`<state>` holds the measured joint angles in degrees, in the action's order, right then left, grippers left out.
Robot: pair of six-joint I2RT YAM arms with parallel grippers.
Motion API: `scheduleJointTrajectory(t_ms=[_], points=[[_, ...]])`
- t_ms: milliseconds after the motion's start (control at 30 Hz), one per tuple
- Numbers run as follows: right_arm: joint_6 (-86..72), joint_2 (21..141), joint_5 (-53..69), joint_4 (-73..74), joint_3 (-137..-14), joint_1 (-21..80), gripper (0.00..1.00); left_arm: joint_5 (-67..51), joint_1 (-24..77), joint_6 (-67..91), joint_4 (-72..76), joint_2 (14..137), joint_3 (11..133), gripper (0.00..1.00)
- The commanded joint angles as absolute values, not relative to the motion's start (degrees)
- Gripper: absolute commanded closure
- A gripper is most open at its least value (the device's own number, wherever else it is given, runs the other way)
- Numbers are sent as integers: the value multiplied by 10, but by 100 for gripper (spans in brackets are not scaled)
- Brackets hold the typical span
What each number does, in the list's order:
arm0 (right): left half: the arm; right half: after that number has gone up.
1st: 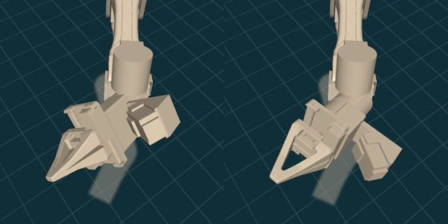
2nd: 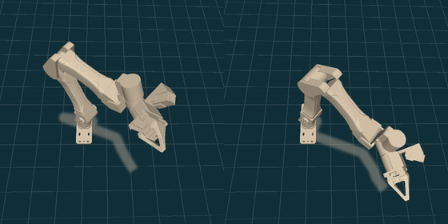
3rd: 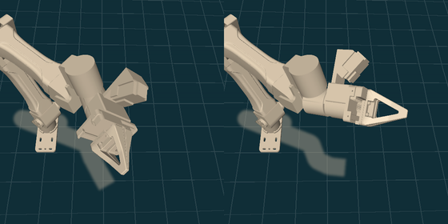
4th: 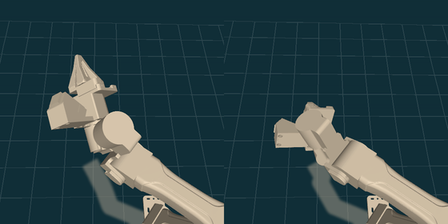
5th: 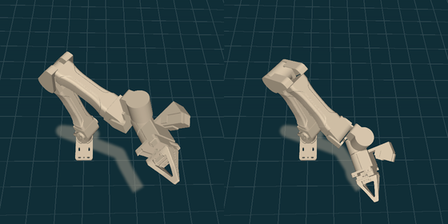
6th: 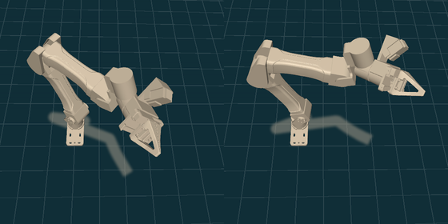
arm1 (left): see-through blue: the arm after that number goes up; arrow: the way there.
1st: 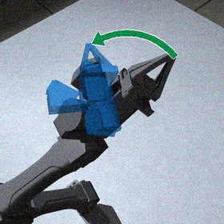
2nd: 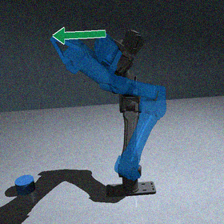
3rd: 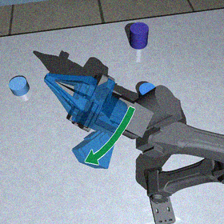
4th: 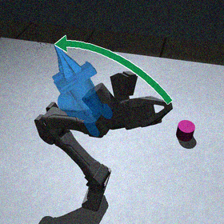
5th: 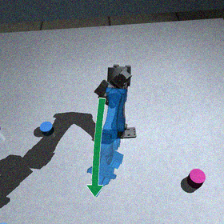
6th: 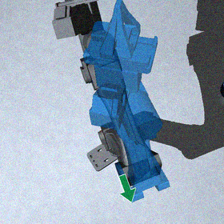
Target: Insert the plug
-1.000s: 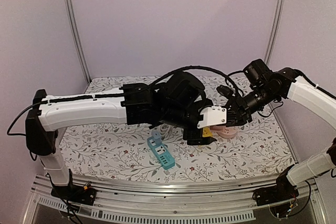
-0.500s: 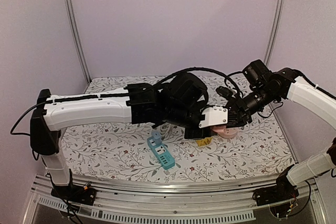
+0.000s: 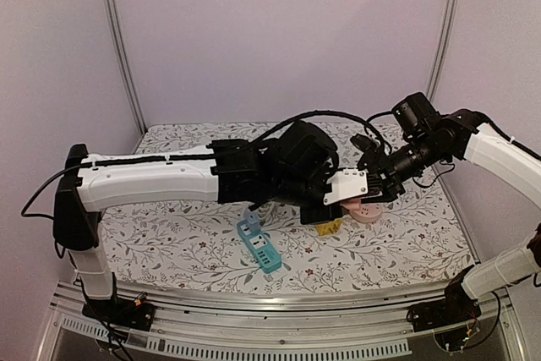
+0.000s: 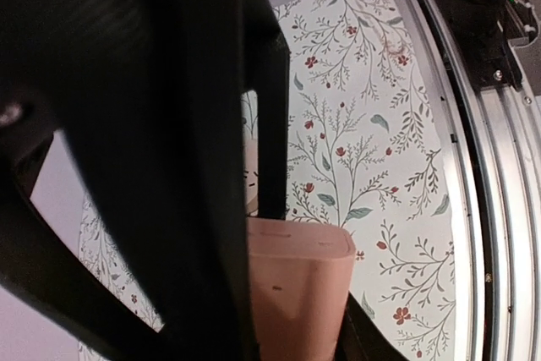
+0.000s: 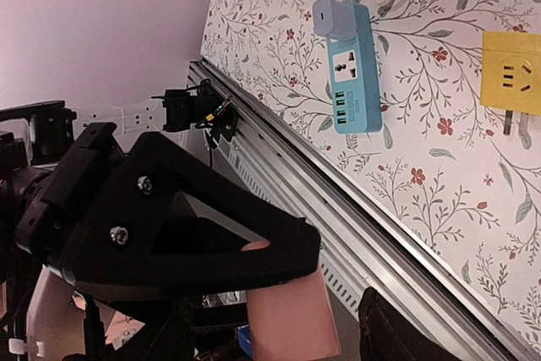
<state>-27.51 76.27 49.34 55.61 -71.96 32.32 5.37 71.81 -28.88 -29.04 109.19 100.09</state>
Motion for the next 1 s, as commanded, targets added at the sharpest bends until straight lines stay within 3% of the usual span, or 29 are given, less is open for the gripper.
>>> scheduleJointTrajectory(t_ms=[0, 500, 733, 967], points=[[-327, 735, 452, 514, -726, 326, 35, 101, 712, -198, -224, 1080, 959, 100], [-351, 739, 420, 504, -729, 326, 40, 138, 715, -83, -127, 1057, 897, 100], [-348, 747, 428, 500, -727, 327, 52, 136, 716, -64, -109, 1057, 893, 100], [-345, 750, 436, 498, -719, 327, 56, 138, 718, -54, -101, 1054, 888, 100]])
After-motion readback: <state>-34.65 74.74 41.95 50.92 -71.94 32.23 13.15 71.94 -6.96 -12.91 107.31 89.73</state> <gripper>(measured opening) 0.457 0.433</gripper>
